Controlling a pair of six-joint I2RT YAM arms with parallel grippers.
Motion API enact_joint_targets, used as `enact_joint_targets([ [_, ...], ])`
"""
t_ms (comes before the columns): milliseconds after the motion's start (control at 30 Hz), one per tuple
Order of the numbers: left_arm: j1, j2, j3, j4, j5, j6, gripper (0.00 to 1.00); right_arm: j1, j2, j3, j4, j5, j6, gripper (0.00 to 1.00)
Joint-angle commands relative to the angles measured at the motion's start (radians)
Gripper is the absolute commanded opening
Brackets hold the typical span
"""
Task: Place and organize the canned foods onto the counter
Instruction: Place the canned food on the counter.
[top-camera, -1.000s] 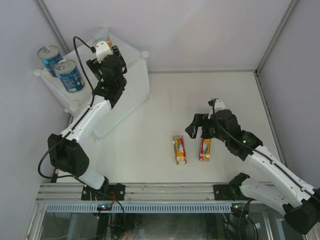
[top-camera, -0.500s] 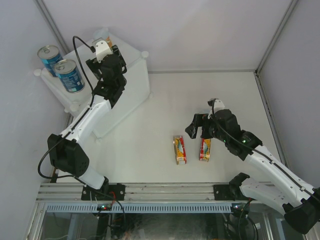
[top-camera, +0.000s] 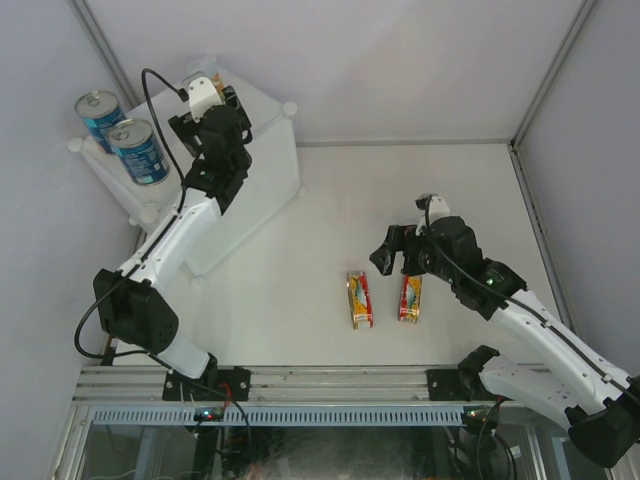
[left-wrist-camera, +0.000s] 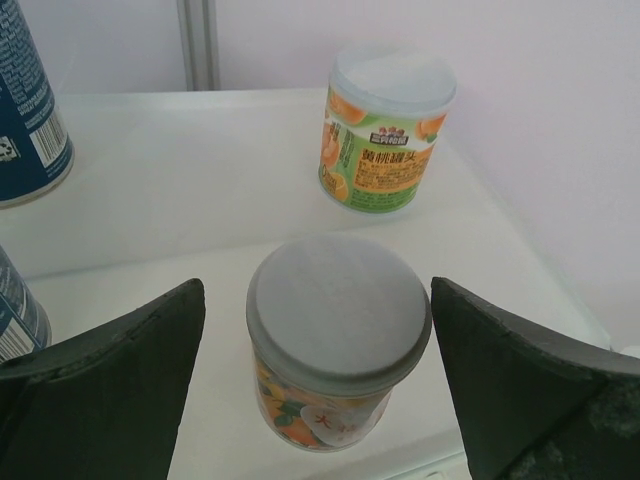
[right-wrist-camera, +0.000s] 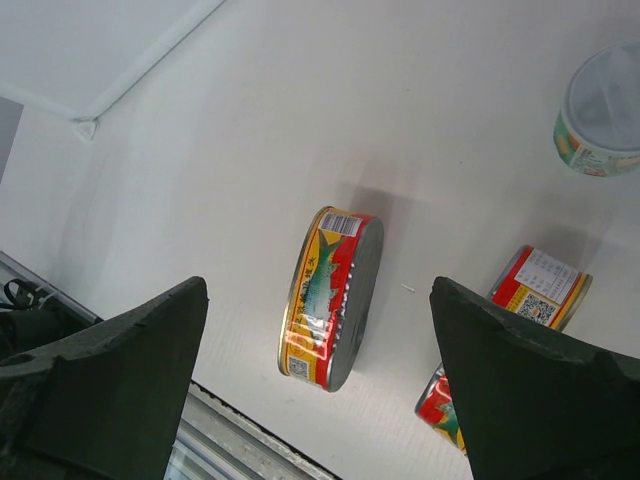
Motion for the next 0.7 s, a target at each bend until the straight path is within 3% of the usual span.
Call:
enact_joint_targets([
  [0, 0.009, -0.038, 0.062, 0.013, -0.005, 0.009, 0.97, 0.015, 0.008, 0.044, 0.037, -0.016, -0.004, 0.92],
  [667, 0.009, -0.120, 0.018, 0.020, -0.044, -0.063, 0.97, 0.038, 0.006, 0.044, 0.038, 0.002, 0.005, 0.92],
])
